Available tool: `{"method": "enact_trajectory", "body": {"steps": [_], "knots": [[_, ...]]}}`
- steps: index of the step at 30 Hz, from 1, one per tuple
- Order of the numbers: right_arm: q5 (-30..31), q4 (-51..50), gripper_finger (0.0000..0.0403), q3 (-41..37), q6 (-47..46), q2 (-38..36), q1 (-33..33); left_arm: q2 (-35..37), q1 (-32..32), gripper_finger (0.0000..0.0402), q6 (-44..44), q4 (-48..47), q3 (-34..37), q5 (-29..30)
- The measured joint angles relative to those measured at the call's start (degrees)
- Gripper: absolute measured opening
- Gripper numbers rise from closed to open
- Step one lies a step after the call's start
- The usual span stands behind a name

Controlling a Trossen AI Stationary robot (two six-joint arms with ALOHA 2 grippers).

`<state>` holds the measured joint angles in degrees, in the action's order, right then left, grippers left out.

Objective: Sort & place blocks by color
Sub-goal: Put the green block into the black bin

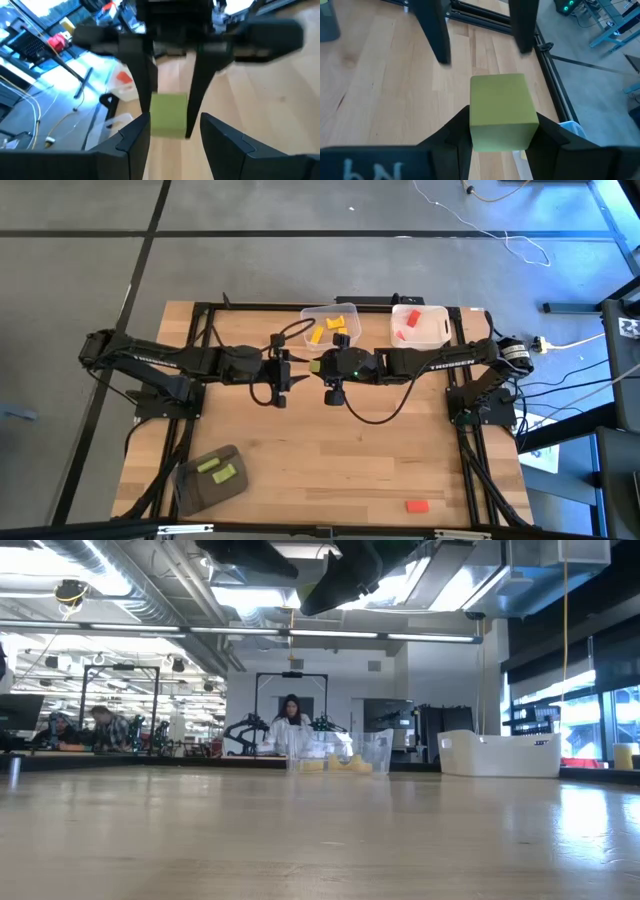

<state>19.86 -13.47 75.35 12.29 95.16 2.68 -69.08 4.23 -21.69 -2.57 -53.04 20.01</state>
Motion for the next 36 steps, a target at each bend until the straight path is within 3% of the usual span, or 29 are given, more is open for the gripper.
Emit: {"method": "enact_trajectory", "body": {"steps": [16, 36], "knots": [[0.11, 0.04, 0.0136, -0.07, 0.11, 0.02, -0.04, -2.67, -1.59, 0.0163, -5.96, 2.43, 0.13, 0.28], [-0.58, -0.19, 0.0136, -0.04, 0.45, 0.02, 0.44, -4.77, -3.76, 0.0163, -3.94, 3.47, 0.11, -4.97]]}}
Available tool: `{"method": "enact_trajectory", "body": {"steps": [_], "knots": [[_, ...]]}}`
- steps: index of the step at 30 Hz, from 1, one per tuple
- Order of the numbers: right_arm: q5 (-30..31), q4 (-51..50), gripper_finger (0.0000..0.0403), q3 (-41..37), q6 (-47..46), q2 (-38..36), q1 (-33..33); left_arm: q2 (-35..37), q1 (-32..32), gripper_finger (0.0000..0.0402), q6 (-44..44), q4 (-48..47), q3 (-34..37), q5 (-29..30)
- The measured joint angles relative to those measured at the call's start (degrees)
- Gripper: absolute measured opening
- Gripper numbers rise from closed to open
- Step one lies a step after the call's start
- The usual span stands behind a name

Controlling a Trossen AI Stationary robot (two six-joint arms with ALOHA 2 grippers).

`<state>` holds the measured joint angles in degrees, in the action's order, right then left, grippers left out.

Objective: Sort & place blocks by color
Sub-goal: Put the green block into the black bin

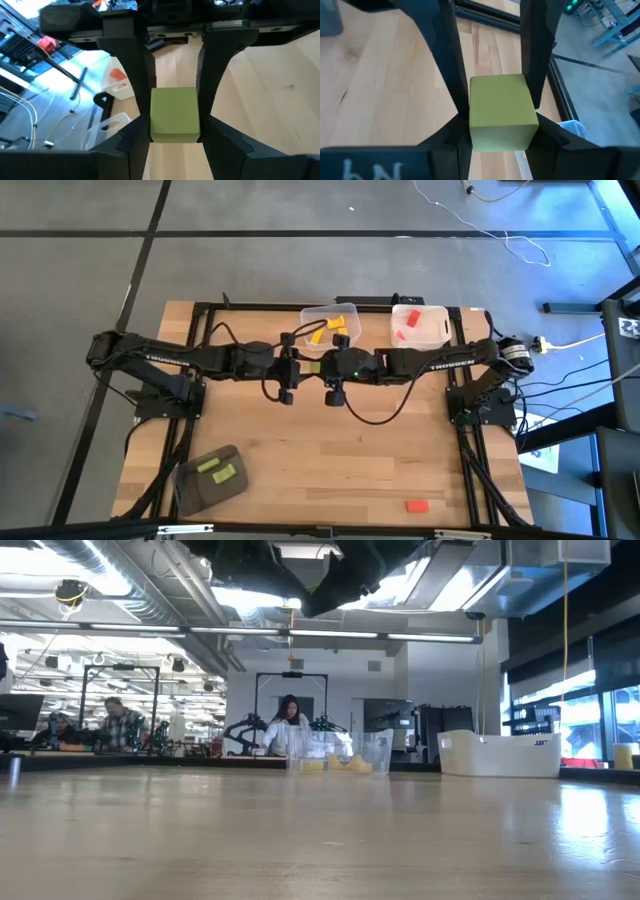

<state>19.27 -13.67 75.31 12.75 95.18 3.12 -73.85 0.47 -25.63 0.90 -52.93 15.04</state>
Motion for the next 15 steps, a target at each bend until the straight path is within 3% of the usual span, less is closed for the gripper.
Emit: {"method": "enact_trajectory", "body": {"steps": [8, 15], "knots": [[0.23, 0.21, 0.0136, -0.02, 0.2, -0.02, 0.08, -0.06, 0.28, 0.0119, 0.37, -1.0, -1.2, 0.49], [0.02, 0.57, 0.0156, 0.02, -0.7, -0.11, 0.08, -0.08, 0.28, 0.0119, 2.31, -3.19, -2.66, -0.49]]}}
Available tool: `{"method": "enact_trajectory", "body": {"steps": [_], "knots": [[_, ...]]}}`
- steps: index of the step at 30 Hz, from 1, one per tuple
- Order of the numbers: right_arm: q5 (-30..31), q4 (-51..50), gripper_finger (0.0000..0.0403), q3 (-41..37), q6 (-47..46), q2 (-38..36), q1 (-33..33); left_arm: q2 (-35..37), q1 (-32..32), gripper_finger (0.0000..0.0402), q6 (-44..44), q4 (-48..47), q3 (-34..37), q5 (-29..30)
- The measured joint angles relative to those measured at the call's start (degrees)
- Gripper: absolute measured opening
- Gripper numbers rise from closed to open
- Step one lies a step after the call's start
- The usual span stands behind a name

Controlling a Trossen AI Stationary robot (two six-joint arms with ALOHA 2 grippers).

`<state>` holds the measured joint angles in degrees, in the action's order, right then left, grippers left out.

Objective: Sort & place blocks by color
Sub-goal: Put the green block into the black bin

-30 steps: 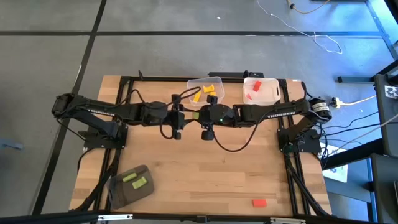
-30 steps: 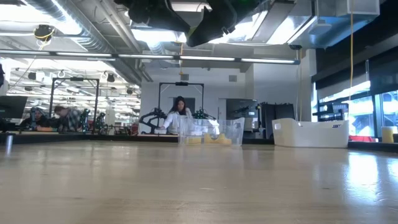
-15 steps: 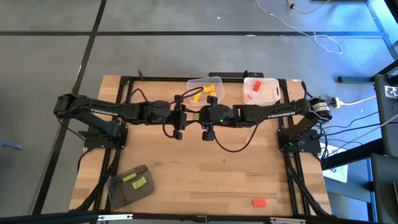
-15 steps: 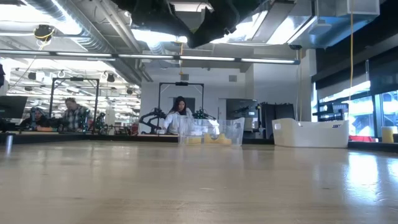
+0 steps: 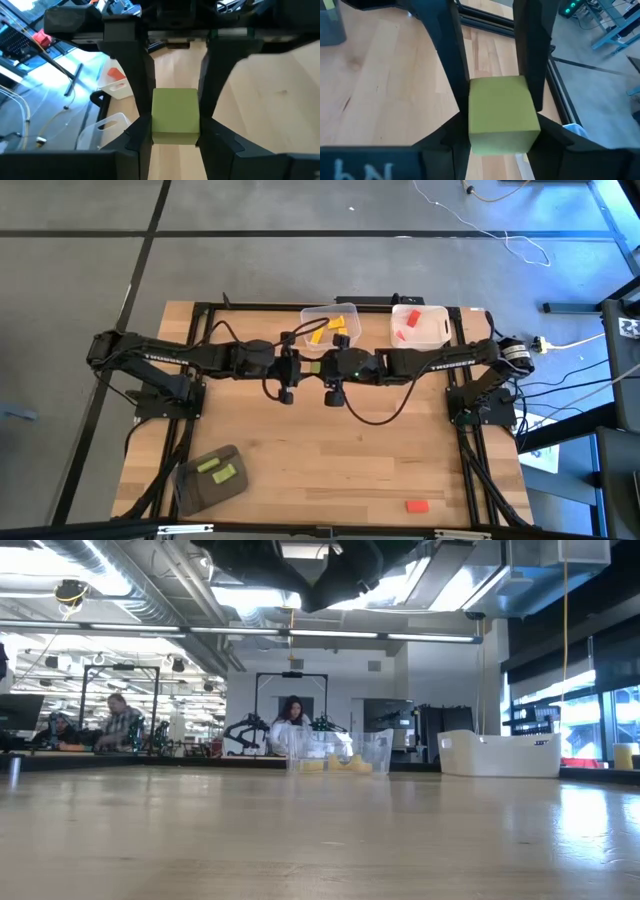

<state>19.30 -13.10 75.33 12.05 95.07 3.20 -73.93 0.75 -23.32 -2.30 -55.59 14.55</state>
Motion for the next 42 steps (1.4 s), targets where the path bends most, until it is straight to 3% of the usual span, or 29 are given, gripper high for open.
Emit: {"method": "enact_trajectory", "body": {"steps": [12, 17, 23, 27, 35, 42], "knots": [[2.58, -1.19, 0.0171, 0.02, 0.29, -0.4, 0.02, 0.8, 0.09, 0.0119, 2.27, -4.88, -0.22, 3.49], [6.43, -6.95, 0.0171, 0.02, -0.53, -3.46, 0.57, 3.59, 0.17, 0.0119, 6.89, -10.09, -0.18, 5.39], [6.57, -15.87, 0.0171, 0.07, -8.82, -8.14, 0.84, 9.17, 3.43, 0.0119, 15.51, -17.82, -0.34, 5.2], [4.94, -22.63, 0.0171, 0.07, -9.49, -10.13, 1.17, 12.56, 8.51, 0.0119, 22.3, -26.84, -0.2, 0.7], [-1.12, -28.07, 0.0171, 0.07, -9.06, -10.64, 2.38, 12.46, 22.92, 0.0119, 47.85, -44.85, -0.2, -7.93], [-5.97, -28.16, 0.0171, 0.07, -12.5, -10.64, 3.01, 11.63, 36.21, 0.0119, 66.73, -46.31, -0.18, -23.76]]}}
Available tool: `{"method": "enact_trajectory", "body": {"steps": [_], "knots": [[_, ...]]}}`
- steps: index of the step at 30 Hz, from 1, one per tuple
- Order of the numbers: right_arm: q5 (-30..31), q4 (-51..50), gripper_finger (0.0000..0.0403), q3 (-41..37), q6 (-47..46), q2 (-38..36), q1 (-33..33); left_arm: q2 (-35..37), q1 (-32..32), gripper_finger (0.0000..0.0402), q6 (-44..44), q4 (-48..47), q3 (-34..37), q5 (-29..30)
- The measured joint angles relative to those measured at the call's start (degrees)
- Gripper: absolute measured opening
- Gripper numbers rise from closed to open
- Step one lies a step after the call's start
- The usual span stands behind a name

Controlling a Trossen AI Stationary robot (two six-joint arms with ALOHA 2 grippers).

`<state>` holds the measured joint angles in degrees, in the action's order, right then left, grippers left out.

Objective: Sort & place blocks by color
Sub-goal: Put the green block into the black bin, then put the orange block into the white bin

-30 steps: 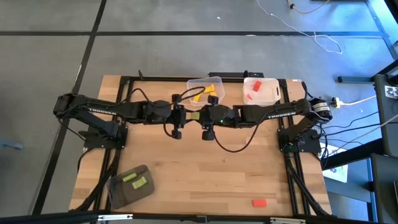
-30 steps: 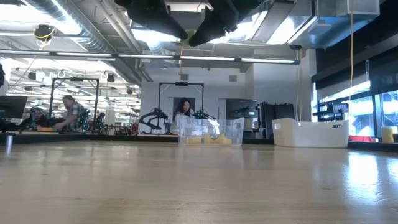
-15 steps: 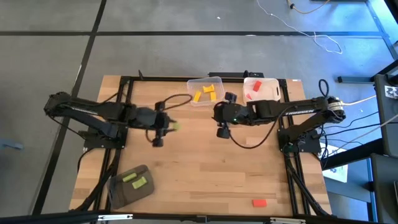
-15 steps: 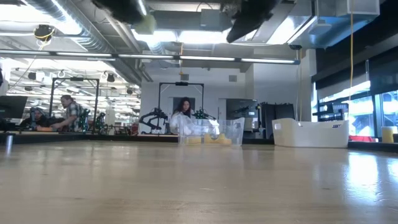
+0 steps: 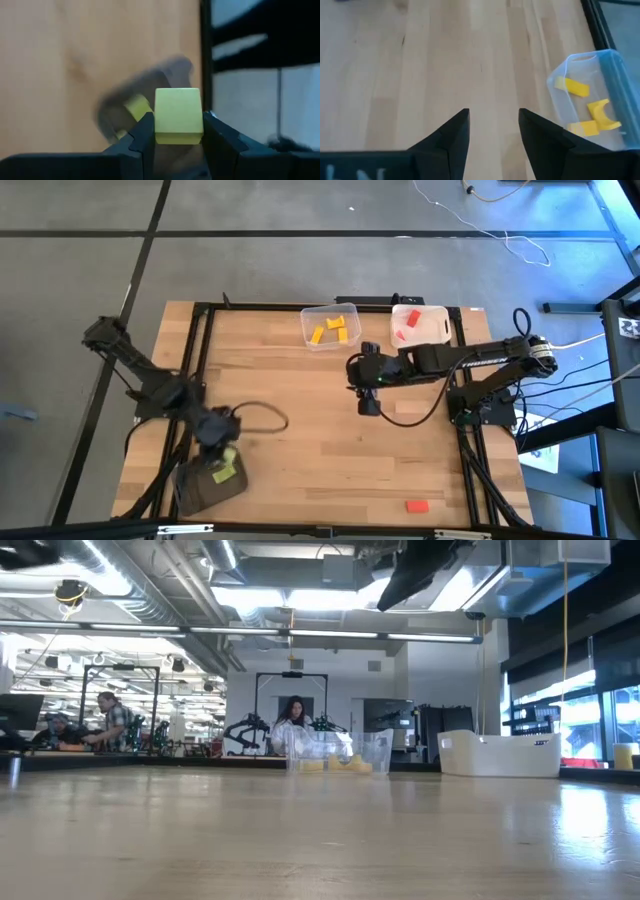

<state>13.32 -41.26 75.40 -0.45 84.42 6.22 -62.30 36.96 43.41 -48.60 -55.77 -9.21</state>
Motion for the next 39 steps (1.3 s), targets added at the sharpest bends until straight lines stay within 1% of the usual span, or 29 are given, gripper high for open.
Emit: {"method": "enact_trajectory", "body": {"steps": [2, 6, 9, 12, 17, 20, 23, 25, 28, 30, 37, 39], "knots": [[-0.06, -0.15, 0.0171, 0.0, -1.63, 0.0, 0.3, -0.79, 4.11, 0.0119, 3.47, -0.02, 0.0, -0.55], [-0.39, -0.38, 0.0171, 0.0, -4.94, 0.0, 1.21, -4.68, 10.77, 0.0119, 8.43, -0.02, 0.0, 3.87], [-0.52, -0.56, 0.0171, 0.0, -5.55, 0.0, 2.25, -8.94, 13.52, 0.0119, 10.37, -0.02, 0.0, 6.27], [-0.53, -0.54, 0.0171, 0.0, -5.68, 0.0, 3.12, -13.51, 15.22, 0.0119, 11.56, 0.03, 0.0, 6.63], [-0.52, -0.54, 0.0171, 0.0, -8.33, 0.0, 3.86, -19.79, 16.27, 0.0119, 12.11, 2.36, 0.02, 5.99], [-0.52, -0.58, 0.0171, 0.0, -8.54, 0.0, 3.97, -22.33, 16.25, 0.0119, 12.05, 4.82, 0.02, 5.86], [-0.52, -0.58, 0.0171, -0.02, -8.54, 0.0, 4.11, -24.27, 16.21, 0.0119, 12.01, 5.73, 0.02, 3.78], [-0.52, -0.61, 0.0171, -0.02, -8.75, 0.0, 4.11, -25.22, 16.21, 0.0134, 12.21, 5.94, 0.02, 2.25], [-0.53, -0.65, 0.0171, -0.02, -9.83, 0.0, 4.11, -25.98, 16.25, 0.0164, 14.3, 5.88, 0.02, 1.72], [-1.09, -1.11, 0.0171, -0.02, -9.63, 0.0, 4.13, -25.99, 16.25, 0.0176, 14.81, 5.89, 0.02, 1.56], [-1.49, -2.29, 0.0171, -0.01, -9.37, 0.02, 5.1, -25.48, 16.27, 0.0181, 14.95, 5.82, 0.02, 1.11], [-1.5, -5.7, 0.0171, 1.38, -9.65, 0.11, 5.81, -24.99, 16.27, 0.0181, 14.95, 5.6, 0.02, 1.28]]}}
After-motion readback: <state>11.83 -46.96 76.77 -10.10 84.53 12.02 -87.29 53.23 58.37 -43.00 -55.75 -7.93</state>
